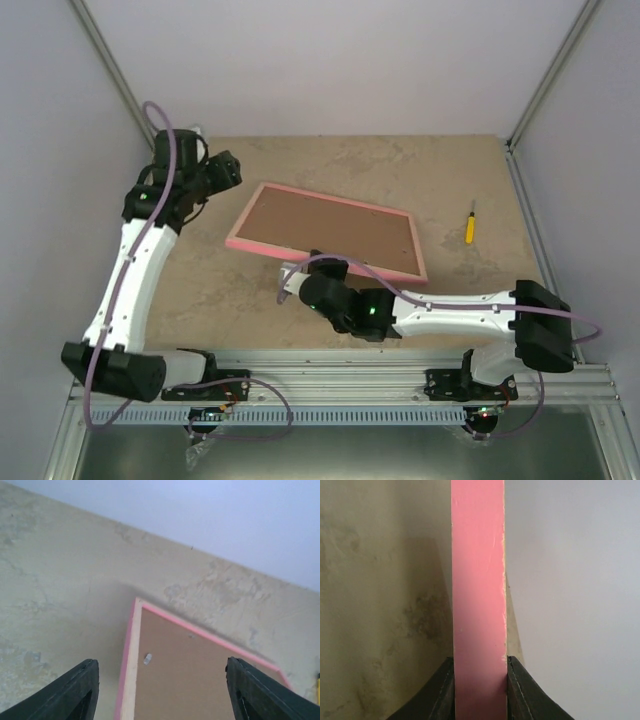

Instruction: Take the photo out of the frame

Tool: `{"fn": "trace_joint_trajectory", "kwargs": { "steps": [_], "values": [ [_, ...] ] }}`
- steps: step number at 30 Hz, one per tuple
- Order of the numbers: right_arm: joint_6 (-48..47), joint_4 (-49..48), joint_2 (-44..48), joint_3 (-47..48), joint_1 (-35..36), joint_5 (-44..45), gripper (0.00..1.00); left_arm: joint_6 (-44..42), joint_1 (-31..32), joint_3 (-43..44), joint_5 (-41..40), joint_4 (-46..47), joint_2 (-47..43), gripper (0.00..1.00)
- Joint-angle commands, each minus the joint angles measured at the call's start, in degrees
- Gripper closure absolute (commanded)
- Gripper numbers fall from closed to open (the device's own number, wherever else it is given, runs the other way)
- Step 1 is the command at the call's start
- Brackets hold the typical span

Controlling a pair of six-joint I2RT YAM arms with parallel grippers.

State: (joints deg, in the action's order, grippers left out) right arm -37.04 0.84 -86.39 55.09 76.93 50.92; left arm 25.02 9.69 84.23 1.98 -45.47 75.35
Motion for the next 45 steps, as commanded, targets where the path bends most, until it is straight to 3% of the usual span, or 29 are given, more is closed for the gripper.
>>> {"fn": "trace_joint_trajectory", "kwargs": {
  "steps": [1, 10, 18, 24, 38, 45],
  "values": [
    [12.3, 10.1, 3.3, 10.9, -0.5, -3.0, 1.0, 3.2, -0.3, -2.3, -3.3, 3.9, -6.1, 0.25],
    [25.9, 27.3, 2.1, 29.0, -5.3, -11.9, 1.0, 3.9, -0.3, -3.0, -5.6, 4.5, -13.5, 0.09],
    [38.3, 38.2, -0.2, 43.3, -11.7, -23.1, 1.0, 4.7, -0.3, -5.1, -4.7, 4.6, -16.0, 0.05],
    [47.8, 40.5, 0.5, 48.8, -19.6, -33.6, 1.0, 5.5, -0.3, -8.3, -2.0, 5.5, -17.0, 0.04],
    [66.2, 28.3, 7.2, 36.8, -42.4, -61.0, 0.99, 6.7, -0.3, -17.6, 8.5, 7.3, -16.8, 0.0],
    [77.5, 16.6, 11.8, 19.6, -52.5, -68.9, 0.99, 8.0, -0.3, -23.2, 12.3, 9.0, -16.7, 0.0]
  ]
}}
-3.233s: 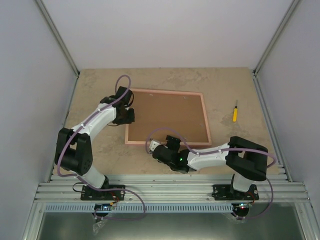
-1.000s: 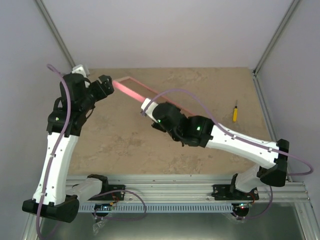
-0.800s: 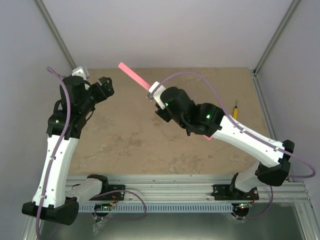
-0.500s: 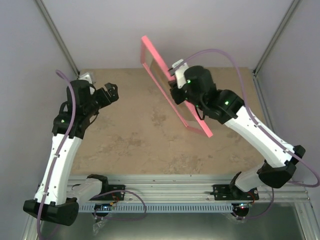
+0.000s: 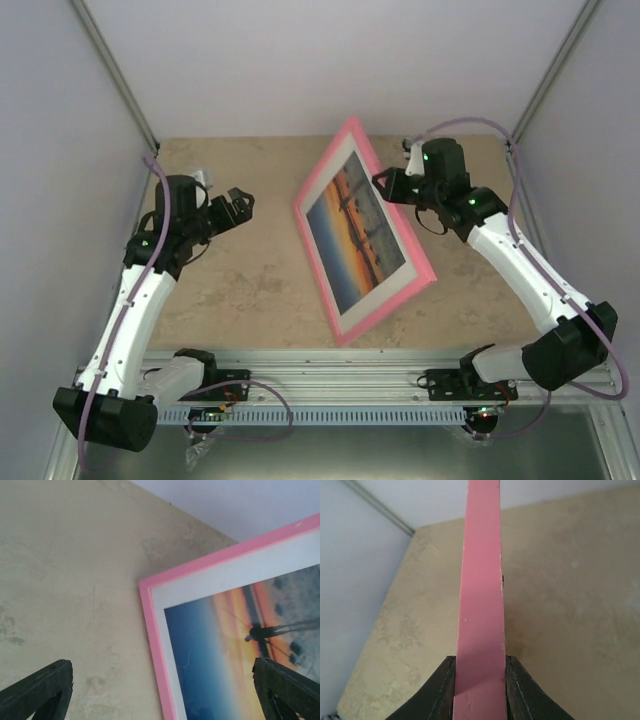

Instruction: Take the photo out of the frame

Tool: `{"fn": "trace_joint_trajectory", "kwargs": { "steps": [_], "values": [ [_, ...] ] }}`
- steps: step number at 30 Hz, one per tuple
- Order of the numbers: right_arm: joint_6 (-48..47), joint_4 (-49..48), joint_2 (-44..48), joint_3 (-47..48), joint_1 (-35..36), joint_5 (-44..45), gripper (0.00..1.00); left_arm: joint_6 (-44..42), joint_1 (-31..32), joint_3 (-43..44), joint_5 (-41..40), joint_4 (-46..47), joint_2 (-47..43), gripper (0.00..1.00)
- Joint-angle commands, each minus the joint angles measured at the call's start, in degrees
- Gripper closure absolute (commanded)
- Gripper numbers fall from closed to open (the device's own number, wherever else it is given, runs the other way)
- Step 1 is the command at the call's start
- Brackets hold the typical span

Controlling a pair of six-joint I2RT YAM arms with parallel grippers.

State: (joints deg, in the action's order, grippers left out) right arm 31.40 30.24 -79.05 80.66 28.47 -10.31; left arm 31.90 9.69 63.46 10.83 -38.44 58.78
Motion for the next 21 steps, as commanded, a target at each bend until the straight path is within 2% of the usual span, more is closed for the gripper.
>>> {"fn": "trace_joint_trajectory", "kwargs": {
  "steps": [1, 11, 21],
  "values": [
    [10.3, -14.4, 5.1, -8.6, -4.9, -8.1, 0.99, 1.2, -0.3, -3.2, 4.0, 2.3, 0.0, 0.0],
    [20.8, -34.4, 10.3, -35.4, -13.1, -11.7, 0.99, 2.1, -0.3, -11.7, 12.7, 5.8, 4.5, 0.0],
    [24.6, -52.8, 8.1, -52.6, -18.9, -15.1, 1.0, 1.5, -0.2, -18.6, 16.4, 10.9, 11.4, 0.02]
  ]
}}
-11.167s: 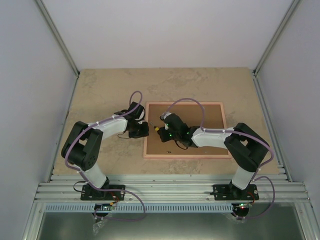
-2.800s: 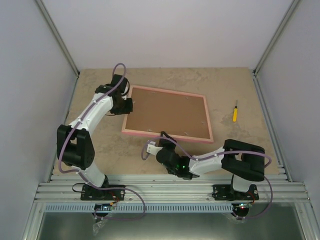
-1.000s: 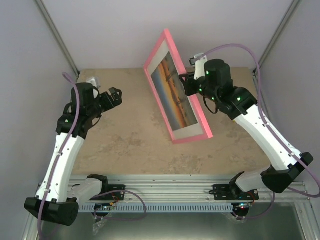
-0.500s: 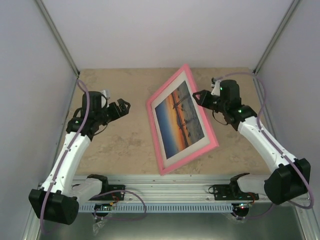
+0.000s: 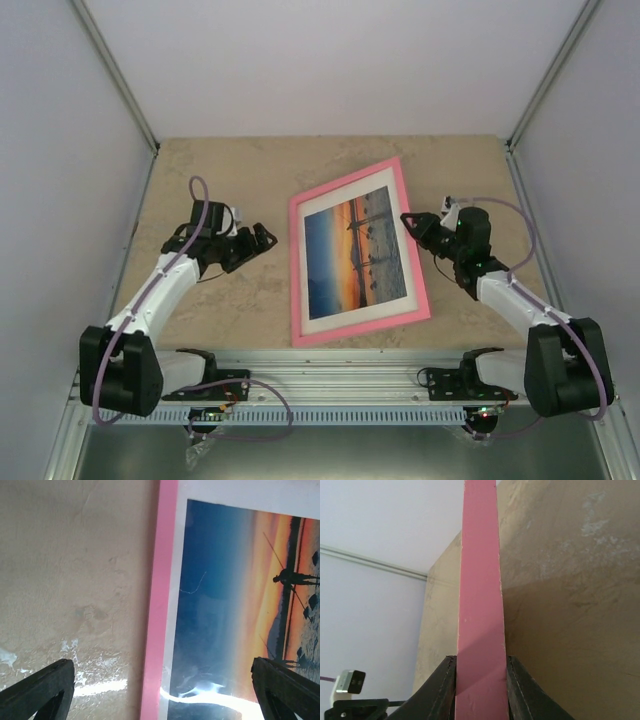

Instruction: Take the photo out of the frame

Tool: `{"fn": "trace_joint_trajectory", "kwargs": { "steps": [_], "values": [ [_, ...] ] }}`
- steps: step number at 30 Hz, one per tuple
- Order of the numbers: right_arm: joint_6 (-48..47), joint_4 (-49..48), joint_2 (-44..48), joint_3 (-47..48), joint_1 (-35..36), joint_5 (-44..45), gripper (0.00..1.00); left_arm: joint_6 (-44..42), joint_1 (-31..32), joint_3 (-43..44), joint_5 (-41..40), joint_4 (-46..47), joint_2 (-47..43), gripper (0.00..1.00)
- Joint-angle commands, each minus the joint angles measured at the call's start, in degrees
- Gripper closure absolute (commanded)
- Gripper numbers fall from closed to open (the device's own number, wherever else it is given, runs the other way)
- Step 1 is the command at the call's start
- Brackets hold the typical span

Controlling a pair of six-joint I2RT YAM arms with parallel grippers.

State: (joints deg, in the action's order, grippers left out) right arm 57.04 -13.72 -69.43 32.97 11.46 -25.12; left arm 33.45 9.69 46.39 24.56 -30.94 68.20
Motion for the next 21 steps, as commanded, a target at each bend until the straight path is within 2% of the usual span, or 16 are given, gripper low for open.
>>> {"fn": "trace_joint_trajectory", "kwargs": {
  "steps": [1, 9, 14, 21],
  "values": [
    [-1.6, -9.9, -2.0, -5.9, -2.5, -0.4, 1.0, -0.3, -0.1, -2.0, 2.8, 3.8, 3.1, 0.03],
    [-8.3, -16.4, -8.0, -11.2, -10.5, -8.5, 1.0, -0.3, 4.2, -1.7, 2.1, 5.8, 9.0, 0.04],
    [-17.0, -11.7, -12.4, -9.6, -16.9, -12.7, 1.0, 0.8, 6.2, -1.0, 1.0, 7.2, 10.9, 0.04],
    [-23.6, -9.0, -19.5, -8.1, -22.9, -17.2, 0.99, 1.4, 8.5, 1.1, 1.0, 8.9, 15.2, 0.06]
  ]
}}
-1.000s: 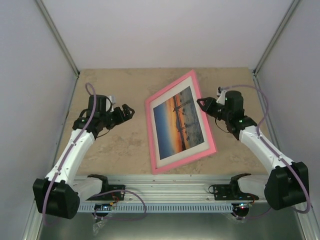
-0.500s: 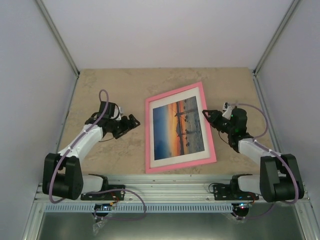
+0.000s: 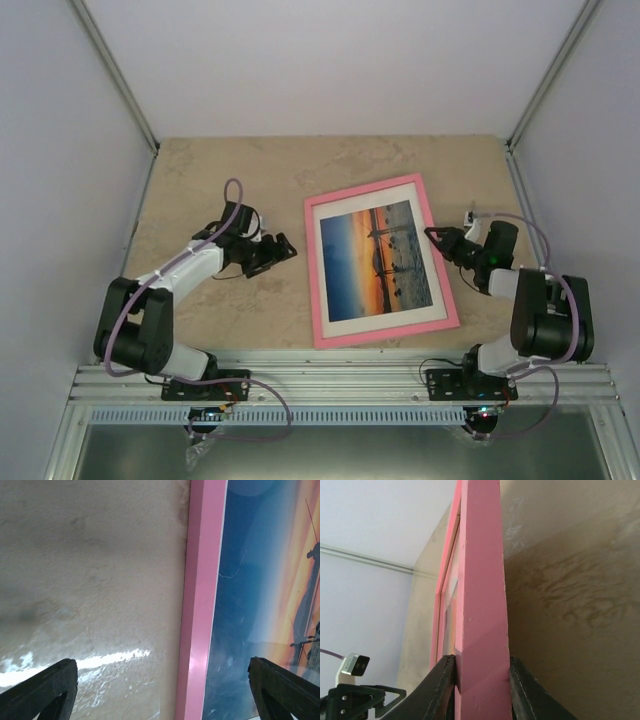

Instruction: Take the photo out of the frame

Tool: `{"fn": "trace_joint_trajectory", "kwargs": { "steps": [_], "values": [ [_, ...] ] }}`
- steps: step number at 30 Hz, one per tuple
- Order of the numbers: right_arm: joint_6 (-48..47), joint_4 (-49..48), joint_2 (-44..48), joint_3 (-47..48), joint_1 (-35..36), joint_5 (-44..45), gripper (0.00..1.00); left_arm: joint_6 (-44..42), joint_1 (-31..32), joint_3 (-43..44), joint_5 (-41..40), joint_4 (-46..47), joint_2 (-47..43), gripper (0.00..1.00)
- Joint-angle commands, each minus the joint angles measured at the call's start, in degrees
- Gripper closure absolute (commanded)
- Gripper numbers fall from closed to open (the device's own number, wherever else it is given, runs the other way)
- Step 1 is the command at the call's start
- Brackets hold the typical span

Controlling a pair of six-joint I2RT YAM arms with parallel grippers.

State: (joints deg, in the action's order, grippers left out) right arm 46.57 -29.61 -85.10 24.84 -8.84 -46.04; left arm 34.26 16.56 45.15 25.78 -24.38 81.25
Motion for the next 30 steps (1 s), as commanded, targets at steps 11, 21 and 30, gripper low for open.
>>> {"fn": "trace_joint_trajectory", "kwargs": {
  "steps": [11, 21, 30],
  "values": [
    [-19.3, 9.6, -12.0, 2.5, -6.9, 4.6, 0.89, 1.7, 4.3, 3.9, -0.2, 4.8, 7.1, 0.06],
    [-22.3, 15.0, -11.7, 3.6, -7.5, 8.1, 0.6, 2.6, 5.7, 4.1, -2.1, 5.1, 7.5, 0.06],
    [-24.6, 23.3, -5.4, 4.9, -6.9, 12.3, 0.42, 3.9, 8.4, 4.9, -7.1, 4.7, 6.9, 0.06]
  ]
}}
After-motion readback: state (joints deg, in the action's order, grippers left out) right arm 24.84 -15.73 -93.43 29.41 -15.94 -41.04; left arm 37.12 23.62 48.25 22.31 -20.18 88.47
